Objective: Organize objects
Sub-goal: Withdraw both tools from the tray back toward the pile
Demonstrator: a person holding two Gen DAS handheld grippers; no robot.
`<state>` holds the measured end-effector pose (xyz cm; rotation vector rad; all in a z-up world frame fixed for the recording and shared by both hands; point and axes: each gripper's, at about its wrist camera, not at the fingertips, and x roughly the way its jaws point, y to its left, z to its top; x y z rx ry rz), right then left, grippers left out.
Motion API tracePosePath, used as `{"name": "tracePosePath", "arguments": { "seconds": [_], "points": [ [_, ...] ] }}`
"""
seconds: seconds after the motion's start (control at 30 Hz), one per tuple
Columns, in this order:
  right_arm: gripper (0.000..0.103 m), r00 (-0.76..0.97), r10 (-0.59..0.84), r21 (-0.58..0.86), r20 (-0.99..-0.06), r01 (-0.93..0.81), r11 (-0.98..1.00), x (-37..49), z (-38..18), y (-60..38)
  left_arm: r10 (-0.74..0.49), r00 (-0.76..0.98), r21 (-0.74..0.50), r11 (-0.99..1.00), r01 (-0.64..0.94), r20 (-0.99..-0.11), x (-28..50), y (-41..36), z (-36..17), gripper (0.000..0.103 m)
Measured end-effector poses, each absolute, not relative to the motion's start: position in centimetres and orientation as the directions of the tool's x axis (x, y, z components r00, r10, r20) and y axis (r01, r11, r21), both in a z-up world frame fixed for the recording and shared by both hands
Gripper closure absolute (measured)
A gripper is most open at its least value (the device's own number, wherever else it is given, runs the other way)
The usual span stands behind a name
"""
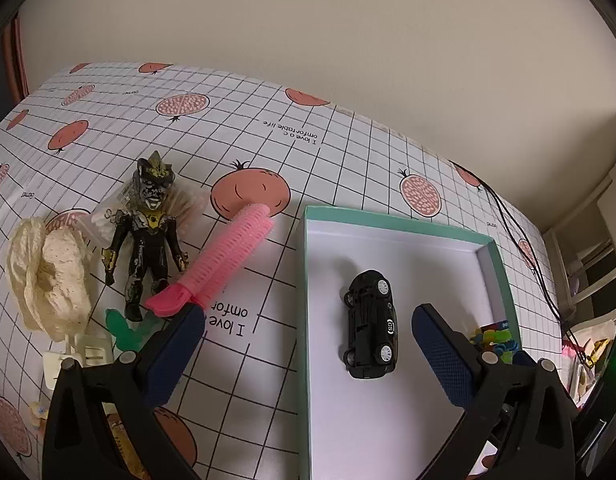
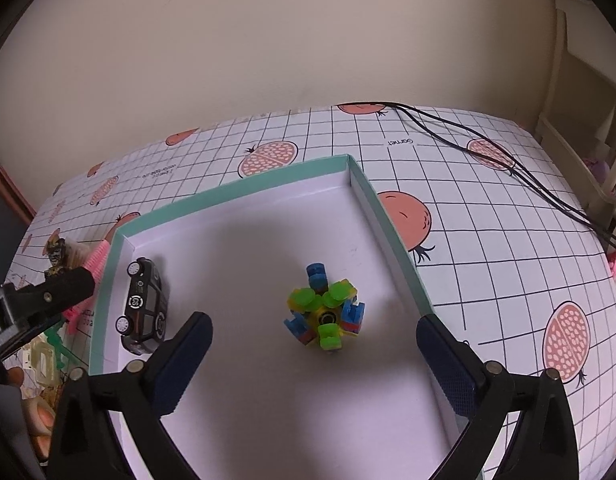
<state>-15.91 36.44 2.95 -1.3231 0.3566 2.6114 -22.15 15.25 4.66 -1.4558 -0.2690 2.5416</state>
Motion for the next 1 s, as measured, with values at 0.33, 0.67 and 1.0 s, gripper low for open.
{"name": "tracePosePath", "arguments": {
  "seconds": [0.33,0.67,1.0],
  "points": [
    [0.000,-0.598,0.063,0.130,-0.799,-0.274,-0.953,-14.7,5.2,35.7,0.277,-0.519,-0.264,-0.959,-0.100,-0.809,-20.6,14.3,6.9,0.000],
    [0.000,-0.571,0.057,0.115,-0.819,-0.261,-0.958,-12.3,7.0,34.2,0.278,-0.535,-0.287,-0.956,-0.069,-0.798,-17.5,10.5,8.6,0.000],
    [0.000,-0.591,0.029,0.123,-0.806,-0.216,-0.969,-10.9,9.0,31.0,0.268,-0.547,-0.290,-0.956,-0.048,-0.793,-15.0,5.8,10.0,0.000]
  ]
}}
